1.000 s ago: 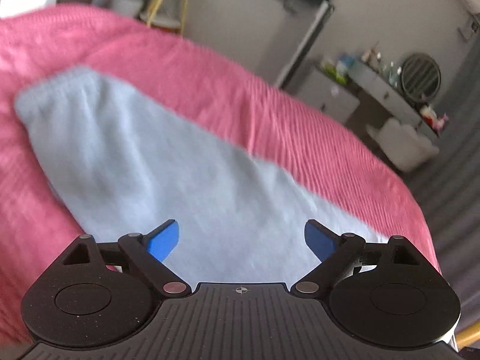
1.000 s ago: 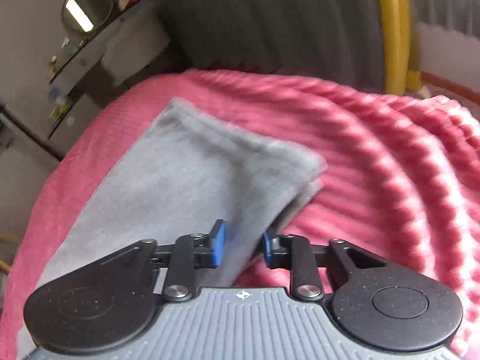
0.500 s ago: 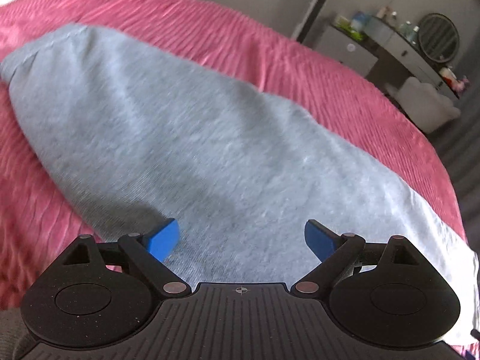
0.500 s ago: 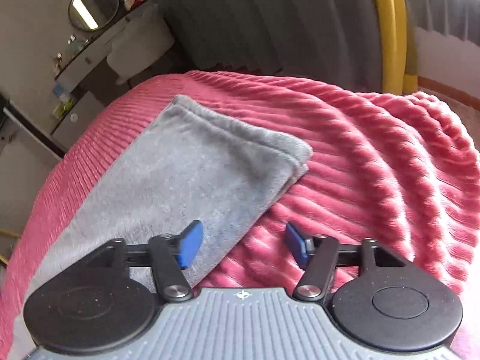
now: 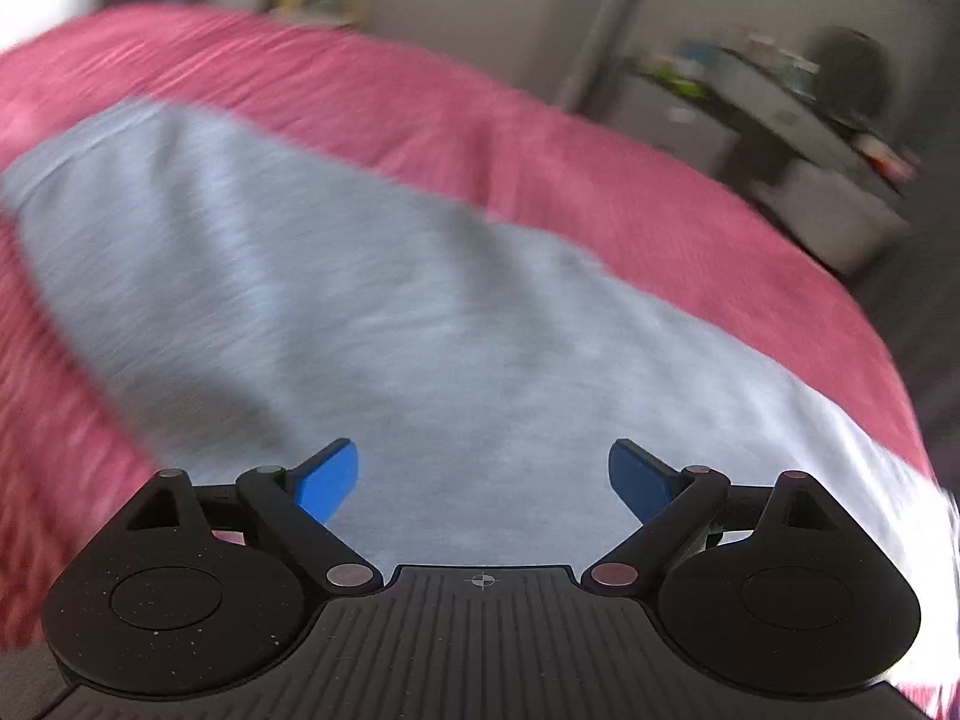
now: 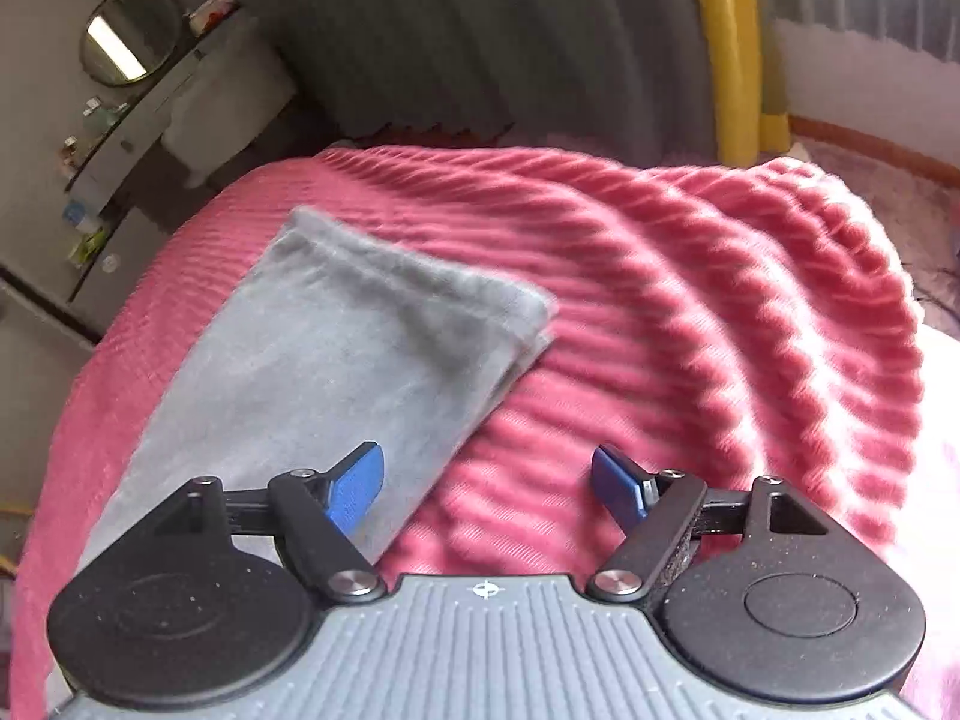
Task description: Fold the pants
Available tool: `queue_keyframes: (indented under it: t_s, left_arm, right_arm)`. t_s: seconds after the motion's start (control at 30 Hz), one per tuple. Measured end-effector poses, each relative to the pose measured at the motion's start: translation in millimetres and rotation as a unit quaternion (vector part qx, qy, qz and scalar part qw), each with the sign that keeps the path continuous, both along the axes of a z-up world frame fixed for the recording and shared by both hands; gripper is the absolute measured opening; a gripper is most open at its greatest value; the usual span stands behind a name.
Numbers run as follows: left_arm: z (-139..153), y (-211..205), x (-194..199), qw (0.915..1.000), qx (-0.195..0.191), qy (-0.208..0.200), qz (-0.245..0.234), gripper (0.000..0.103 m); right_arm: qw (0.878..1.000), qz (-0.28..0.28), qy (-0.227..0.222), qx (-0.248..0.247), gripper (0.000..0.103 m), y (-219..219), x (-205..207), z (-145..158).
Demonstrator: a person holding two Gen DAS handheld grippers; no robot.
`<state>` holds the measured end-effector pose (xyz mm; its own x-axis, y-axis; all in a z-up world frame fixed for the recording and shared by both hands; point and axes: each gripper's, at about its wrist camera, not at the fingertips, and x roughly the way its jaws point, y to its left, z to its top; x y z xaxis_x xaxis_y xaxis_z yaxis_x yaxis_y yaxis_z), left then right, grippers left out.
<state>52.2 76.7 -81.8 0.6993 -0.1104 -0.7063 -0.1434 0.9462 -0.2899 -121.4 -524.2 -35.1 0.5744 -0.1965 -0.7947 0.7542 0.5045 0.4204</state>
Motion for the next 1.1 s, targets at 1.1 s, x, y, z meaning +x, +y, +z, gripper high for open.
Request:
queue_keyframes:
  t_s: [1.1]
  left_arm:
    - [-12.2, 99.2, 56.6, 0.9856, 0.136, 0.072, 0.069, 0.079]
  right_arm:
    - [0.921, 0.388, 0.005, -0.033, 0.093, 293.3, 219.8, 13.7]
